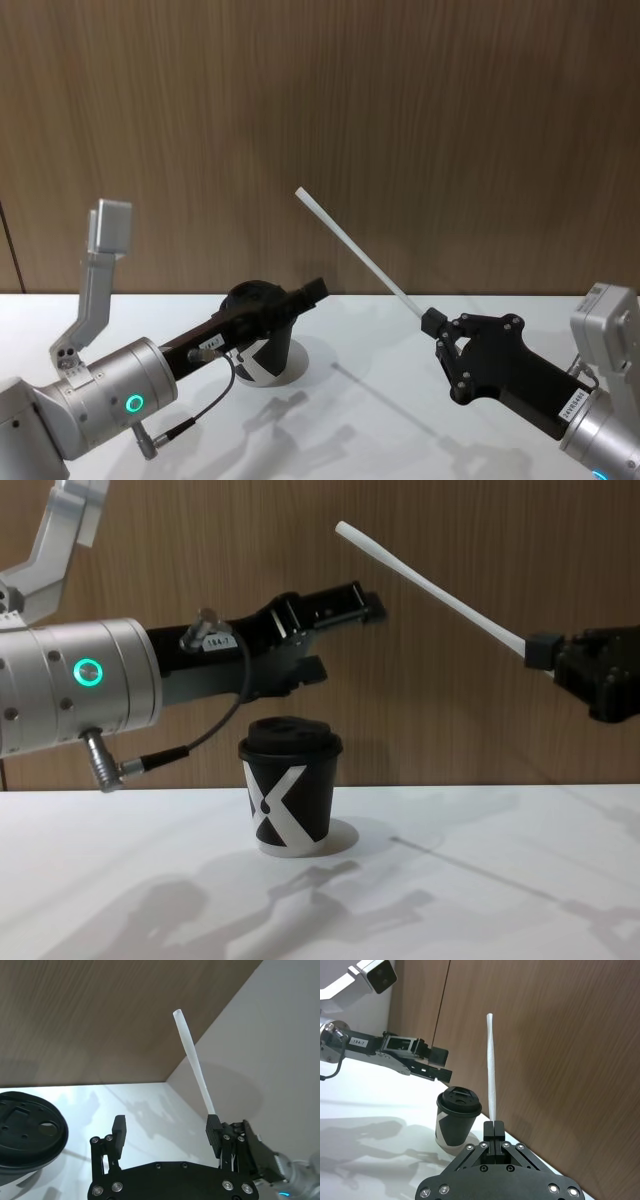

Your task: Pick up the straw with one hand, pass it to the other hand, and insert it into the cup.

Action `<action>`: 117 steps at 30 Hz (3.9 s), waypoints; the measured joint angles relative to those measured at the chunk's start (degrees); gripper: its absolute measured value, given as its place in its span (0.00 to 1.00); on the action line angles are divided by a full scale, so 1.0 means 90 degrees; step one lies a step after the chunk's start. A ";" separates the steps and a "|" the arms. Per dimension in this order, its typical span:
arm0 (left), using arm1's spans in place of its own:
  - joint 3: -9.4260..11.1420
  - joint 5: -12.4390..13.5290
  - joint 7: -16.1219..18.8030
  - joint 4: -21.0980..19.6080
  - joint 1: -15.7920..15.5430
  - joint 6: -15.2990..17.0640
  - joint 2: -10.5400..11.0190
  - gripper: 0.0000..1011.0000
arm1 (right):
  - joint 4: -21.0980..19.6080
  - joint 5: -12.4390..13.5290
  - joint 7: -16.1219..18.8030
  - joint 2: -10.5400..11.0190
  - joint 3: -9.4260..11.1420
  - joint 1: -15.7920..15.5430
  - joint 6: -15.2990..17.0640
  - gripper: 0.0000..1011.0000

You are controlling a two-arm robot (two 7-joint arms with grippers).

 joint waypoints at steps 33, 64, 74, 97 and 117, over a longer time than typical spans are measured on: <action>-0.0005 -0.0759 -0.0360 0.0654 -0.0372 -0.0300 -0.0648 0.99 | 0.0000 0.0000 0.0000 0.0000 0.0000 0.0000 0.0000 0.01; 0.0279 -0.0813 -0.0294 0.1148 -0.0790 -0.0500 -0.0858 0.98 | 0.0000 0.0000 0.0000 0.0000 0.0000 0.0000 0.0000 0.01; 0.0305 -0.0821 -0.0275 0.1176 -0.0819 -0.0532 -0.0864 0.75 | 0.0000 0.0000 0.0000 0.0000 0.0000 0.0000 0.0000 0.01; 0.0325 -0.0824 -0.0262 0.1199 -0.0838 -0.0550 -0.0867 0.08 | 0.0000 0.0000 0.0000 0.0000 0.0000 0.0000 0.0000 0.01; 0.0333 -0.0817 -0.0247 0.1194 -0.0840 -0.0563 -0.0863 0.01 | -0.0001 0.0000 0.0000 0.0000 0.0000 0.0000 0.0000 0.01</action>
